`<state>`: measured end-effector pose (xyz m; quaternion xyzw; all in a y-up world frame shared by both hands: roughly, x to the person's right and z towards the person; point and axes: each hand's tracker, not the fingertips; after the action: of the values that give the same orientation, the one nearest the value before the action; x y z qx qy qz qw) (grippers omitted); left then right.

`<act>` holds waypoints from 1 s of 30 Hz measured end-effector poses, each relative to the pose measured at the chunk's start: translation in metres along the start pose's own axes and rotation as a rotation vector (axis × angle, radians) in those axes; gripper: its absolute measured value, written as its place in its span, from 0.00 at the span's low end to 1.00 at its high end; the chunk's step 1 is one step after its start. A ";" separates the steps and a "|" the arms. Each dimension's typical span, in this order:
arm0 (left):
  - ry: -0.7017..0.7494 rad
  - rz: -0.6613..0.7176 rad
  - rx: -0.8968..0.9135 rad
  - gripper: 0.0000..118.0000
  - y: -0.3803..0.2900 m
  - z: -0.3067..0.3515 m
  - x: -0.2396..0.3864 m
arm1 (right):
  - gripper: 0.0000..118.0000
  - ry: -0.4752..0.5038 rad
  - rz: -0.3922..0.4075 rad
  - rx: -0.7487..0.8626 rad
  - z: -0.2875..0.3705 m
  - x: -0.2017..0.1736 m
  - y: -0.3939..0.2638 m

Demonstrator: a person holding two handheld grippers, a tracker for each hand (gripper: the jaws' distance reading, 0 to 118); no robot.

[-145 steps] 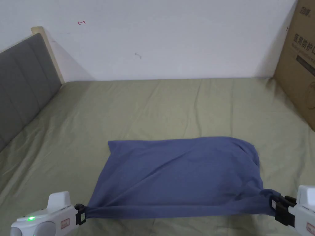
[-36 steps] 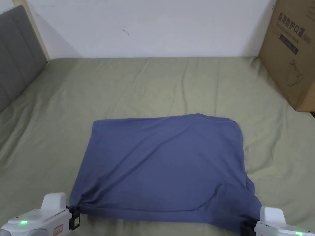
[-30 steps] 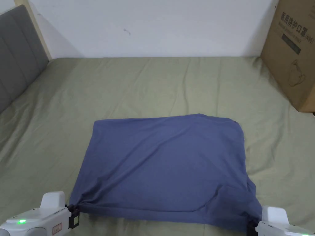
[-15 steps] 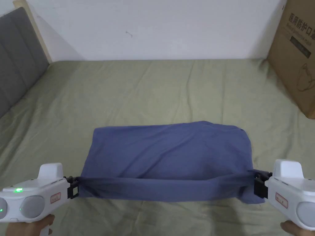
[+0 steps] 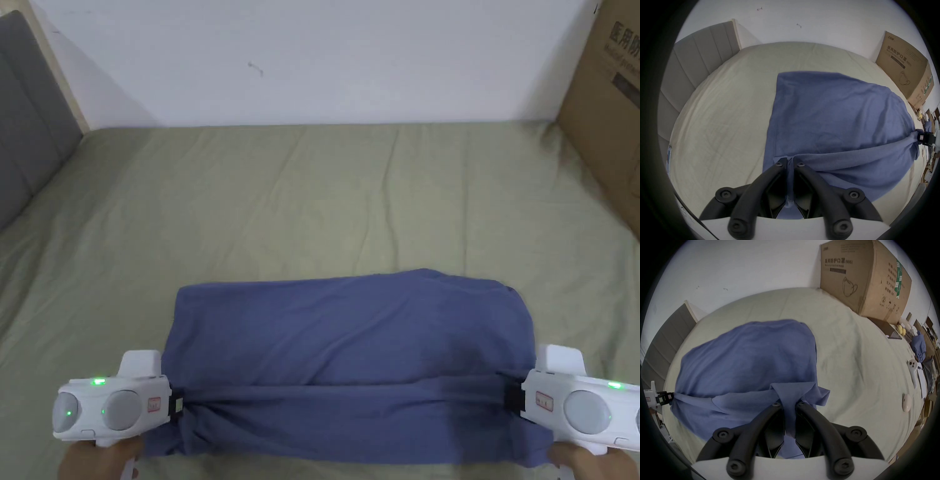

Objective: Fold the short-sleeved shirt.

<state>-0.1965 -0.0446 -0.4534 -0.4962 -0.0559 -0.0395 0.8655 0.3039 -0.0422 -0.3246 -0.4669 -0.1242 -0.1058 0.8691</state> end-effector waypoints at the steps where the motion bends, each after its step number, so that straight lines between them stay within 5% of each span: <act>1: 0.003 0.002 -0.010 0.04 -0.002 -0.002 0.003 | 0.06 -0.006 -0.011 -0.011 -0.005 0.000 -0.003; 5: 0.024 -0.012 -0.025 0.05 0.001 -0.009 0.004 | 0.06 -0.011 -0.011 -0.024 -0.014 0.003 -0.012; 7: 0.024 -0.012 -0.025 0.15 0.002 -0.003 0.000 | 0.09 -0.010 -0.001 -0.007 -0.004 0.001 -0.010; 8: 0.013 -0.008 -0.019 0.25 0.004 0.003 0.000 | 0.15 -0.002 0.004 0.013 0.002 0.002 -0.010; 9: 0.012 0.000 -0.009 0.47 0.005 0.010 -0.001 | 0.32 -0.001 0.009 0.032 0.010 0.002 -0.009; 11: 0.009 0.012 0.025 0.72 0.006 0.031 -0.002 | 0.65 0.004 0.027 0.083 0.029 0.000 -0.005; 12: 0.012 0.022 0.069 0.84 0.006 0.042 -0.001 | 0.76 0.013 0.038 0.116 0.042 -0.001 -0.004; 13: 0.022 0.029 0.115 0.87 0.006 0.056 0.000 | 0.76 0.021 0.047 0.157 0.056 -0.003 -0.003; 20: -0.022 0.045 0.400 0.87 0.000 0.153 0.006 | 0.76 0.075 0.077 0.442 0.183 -0.028 -0.006; 27: -0.010 0.046 0.637 0.86 -0.041 0.220 0.028 | 0.75 0.011 0.113 0.694 0.263 -0.056 -0.042; 29: -0.004 0.003 0.686 0.80 -0.055 0.229 0.034 | 0.72 -0.006 0.127 0.741 0.274 -0.060 -0.051; 30: 0.009 -0.021 0.709 0.67 -0.062 0.236 0.041 | 0.68 -0.014 0.135 0.754 0.278 -0.064 -0.056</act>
<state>-0.1776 0.1269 -0.2766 -0.1639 -0.0676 -0.0286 0.9837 0.1944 0.1652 -0.1523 -0.1225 -0.1292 0.0080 0.9840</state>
